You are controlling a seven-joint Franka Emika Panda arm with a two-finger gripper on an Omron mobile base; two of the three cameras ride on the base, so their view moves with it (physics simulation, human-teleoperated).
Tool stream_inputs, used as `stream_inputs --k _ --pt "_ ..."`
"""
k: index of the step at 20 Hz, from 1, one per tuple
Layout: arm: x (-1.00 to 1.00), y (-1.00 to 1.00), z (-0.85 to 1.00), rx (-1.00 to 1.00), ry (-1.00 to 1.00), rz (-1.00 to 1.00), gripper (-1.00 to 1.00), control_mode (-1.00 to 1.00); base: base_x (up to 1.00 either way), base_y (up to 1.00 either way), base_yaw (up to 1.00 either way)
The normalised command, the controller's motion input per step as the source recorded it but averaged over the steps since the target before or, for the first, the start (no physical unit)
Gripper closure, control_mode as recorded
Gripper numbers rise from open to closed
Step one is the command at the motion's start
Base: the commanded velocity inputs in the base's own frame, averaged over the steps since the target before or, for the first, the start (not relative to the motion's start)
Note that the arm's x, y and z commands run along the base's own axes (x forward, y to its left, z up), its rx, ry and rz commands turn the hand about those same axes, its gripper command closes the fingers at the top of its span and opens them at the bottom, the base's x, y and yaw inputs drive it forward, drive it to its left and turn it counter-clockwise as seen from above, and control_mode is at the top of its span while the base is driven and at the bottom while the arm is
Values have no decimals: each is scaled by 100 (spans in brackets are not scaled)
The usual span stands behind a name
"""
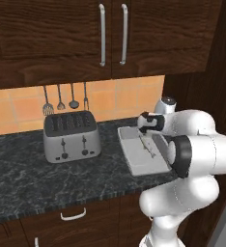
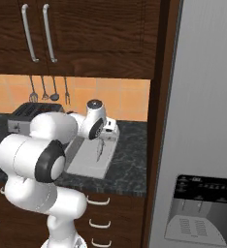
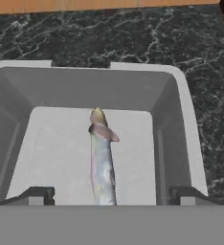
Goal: Place one bell pepper and one fish in each tupperware on the nearby counter, to pack two identical lunches.
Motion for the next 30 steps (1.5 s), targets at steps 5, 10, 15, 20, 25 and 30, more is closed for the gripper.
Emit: stream_inputs --k 5,10,15,20,25,30 --pt "-100 15 54 0 -13 0 -100 -100 0 0 0" --pt "-100 27 46 0 -4 0 -100 -100 0 0 0" --pt "-100 22 51 0 -11 3 -100 -100 0 0 0" --pt "-40 6 3 0 -1 0 -100 100 -60 1 0" --pt "0 0 0 0 0 0 -100 100 -100 -33 -23" --pt "0 0 0 0 0 0 -100 100 -59 -85 -40"
